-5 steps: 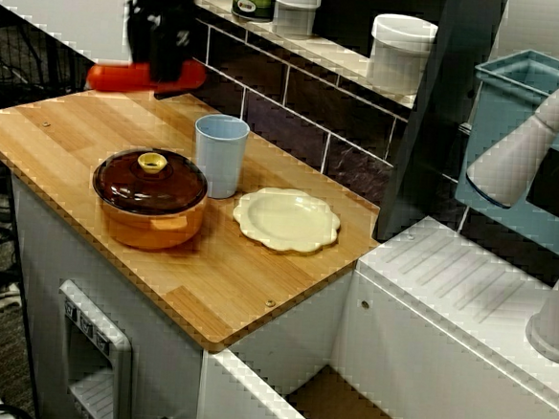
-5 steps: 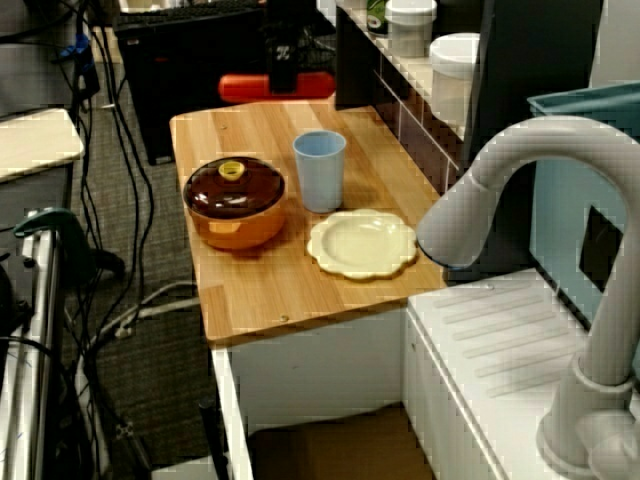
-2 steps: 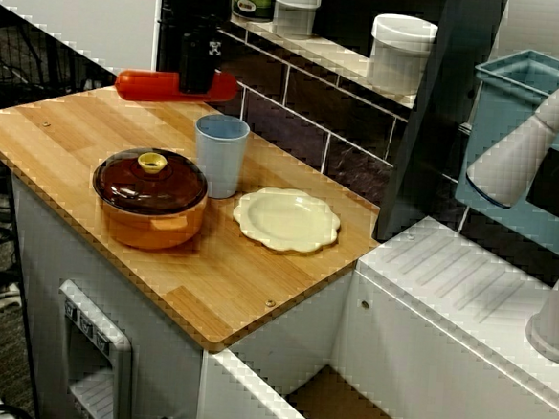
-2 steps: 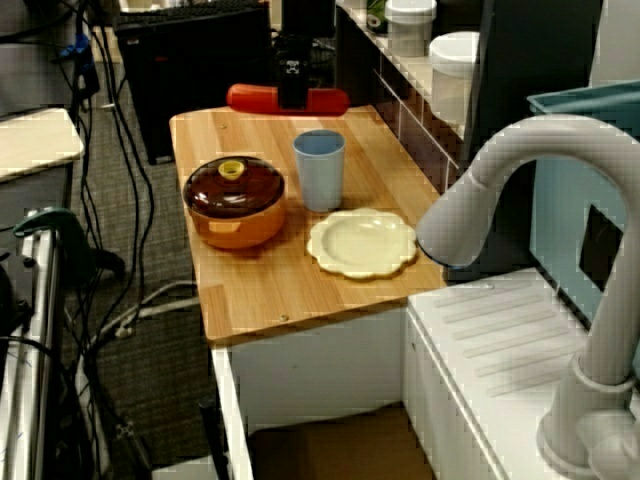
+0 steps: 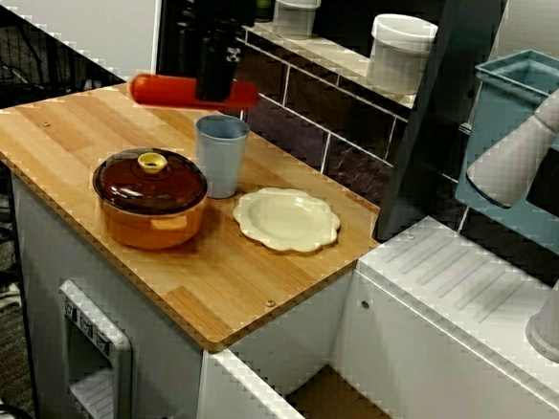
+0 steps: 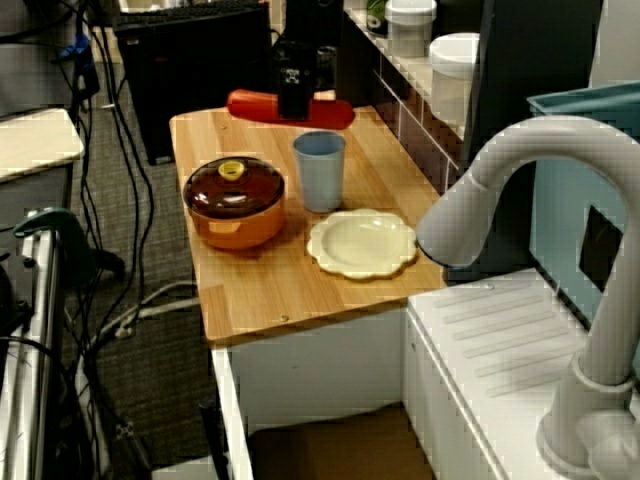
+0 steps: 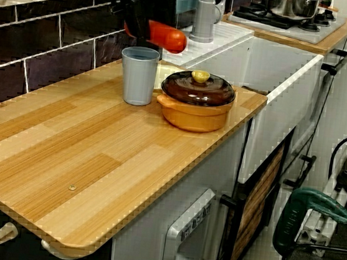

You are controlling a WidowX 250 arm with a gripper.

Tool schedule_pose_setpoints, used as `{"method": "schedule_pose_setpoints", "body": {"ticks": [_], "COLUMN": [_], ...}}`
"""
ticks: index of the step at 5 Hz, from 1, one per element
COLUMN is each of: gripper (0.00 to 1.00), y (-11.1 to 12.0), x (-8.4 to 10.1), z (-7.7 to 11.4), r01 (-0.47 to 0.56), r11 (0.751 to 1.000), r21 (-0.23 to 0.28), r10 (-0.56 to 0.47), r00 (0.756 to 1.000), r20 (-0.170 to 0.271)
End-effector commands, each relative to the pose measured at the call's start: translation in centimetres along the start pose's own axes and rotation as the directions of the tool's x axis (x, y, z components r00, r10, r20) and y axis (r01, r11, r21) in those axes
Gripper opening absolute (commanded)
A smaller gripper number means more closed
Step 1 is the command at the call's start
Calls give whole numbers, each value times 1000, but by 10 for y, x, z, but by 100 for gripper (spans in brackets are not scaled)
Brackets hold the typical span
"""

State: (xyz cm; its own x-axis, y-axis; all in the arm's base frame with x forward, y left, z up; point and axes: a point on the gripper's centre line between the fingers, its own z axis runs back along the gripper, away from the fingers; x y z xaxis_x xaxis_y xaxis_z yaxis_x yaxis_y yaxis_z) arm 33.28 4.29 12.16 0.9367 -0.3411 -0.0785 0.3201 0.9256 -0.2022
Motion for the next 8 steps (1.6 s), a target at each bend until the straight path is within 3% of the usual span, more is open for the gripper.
{"method": "schedule_pose_setpoints", "body": {"ticks": [1,2,3,5,7,8], "gripper": [0,0,0,0,0,0], "y": [-21,-24,-35,-57,-72,-74], "x": [-7,-6,-7,10,26,30], "z": [16,17,13,-3,-28,-36], "r01": [33,29,36,42,-86,-131], "r11": [998,1000,999,999,996,991], "r21": [47,-3,-2,-29,-2,-14], "r10": [-35,-29,-36,-40,86,132], "r00": [998,998,997,997,990,983], "r20": [47,57,72,67,110,125]}}
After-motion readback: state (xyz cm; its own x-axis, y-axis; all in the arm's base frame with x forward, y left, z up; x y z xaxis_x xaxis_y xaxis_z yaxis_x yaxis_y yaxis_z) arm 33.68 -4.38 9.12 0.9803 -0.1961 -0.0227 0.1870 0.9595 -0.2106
